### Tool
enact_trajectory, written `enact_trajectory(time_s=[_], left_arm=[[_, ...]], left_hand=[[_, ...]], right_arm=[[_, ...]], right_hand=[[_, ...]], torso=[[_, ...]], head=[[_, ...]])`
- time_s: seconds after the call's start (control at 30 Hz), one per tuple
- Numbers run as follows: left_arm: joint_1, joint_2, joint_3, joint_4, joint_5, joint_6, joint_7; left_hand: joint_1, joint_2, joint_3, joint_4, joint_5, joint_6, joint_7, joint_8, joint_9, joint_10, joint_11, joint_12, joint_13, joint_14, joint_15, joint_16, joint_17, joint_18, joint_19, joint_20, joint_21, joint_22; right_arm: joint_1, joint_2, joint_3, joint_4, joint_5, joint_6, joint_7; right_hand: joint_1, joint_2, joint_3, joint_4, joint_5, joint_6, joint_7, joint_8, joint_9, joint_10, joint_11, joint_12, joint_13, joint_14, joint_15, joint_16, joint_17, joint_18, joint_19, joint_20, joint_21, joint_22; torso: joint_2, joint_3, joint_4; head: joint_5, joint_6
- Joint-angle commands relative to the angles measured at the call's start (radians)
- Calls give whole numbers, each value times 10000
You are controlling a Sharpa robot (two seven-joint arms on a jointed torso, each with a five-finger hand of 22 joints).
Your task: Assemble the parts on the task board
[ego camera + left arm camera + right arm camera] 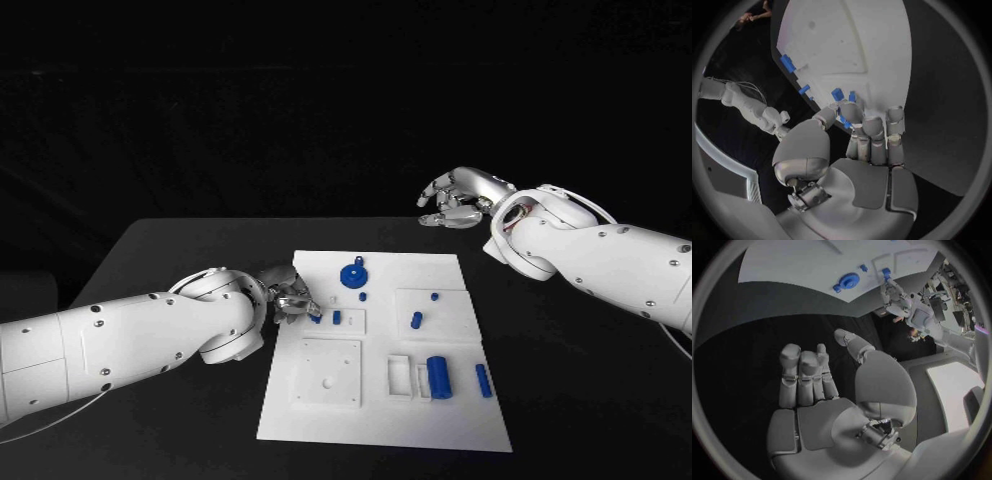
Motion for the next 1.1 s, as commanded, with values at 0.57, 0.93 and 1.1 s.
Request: enact_trajectory(time_s=[0.57, 0.93, 1.1], left_arm=[[-9, 18, 5, 58, -86, 144, 79], [-17, 23, 5, 66, -305, 492, 32], [-61, 51, 5, 69, -639, 471, 60]], left_hand=[[150, 34, 31, 19, -22, 1518, -784, 168, 1390, -58, -124, 68, 10, 256, -339, 44, 6, 134, 54, -1383, 57, 20], [224, -134, 3, 100, -729, 1484, -753, 92, 1447, -79, -86, 60, -29, 207, -319, 0, -7, 132, 11, -1371, 23, 54], [259, -195, 6, 85, -801, 1497, -751, 79, 1449, -73, -86, 67, -32, 209, -315, 5, -3, 133, 4, -1370, 18, 62]], right_arm=[[2, -21, 4, 31, -45, 79, 51], [2, -30, 4, 26, -45, 83, 51], [2, -3, 4, -5, -45, 85, 61]], right_hand=[[40, -65, -10, 25, 54, -11, 62, -22, -9, -12, 6, 21, -18, -16, -56, -60, -11, 531, 9, -75, -48, 139], [34, -66, -16, 29, 58, -11, 63, -21, -9, -12, 6, 22, -19, -16, -56, -60, -11, 532, 9, -74, -48, 139], [32, -66, -18, 31, 61, -11, 63, -21, -9, -12, 6, 22, -20, -16, -56, -61, -10, 532, 9, -74, -48, 139]], torso=[[0, -1, -6], [0, -4, -4], [3, -5, 2]], head=[[10, -5], [4, -18], [2, -19]])
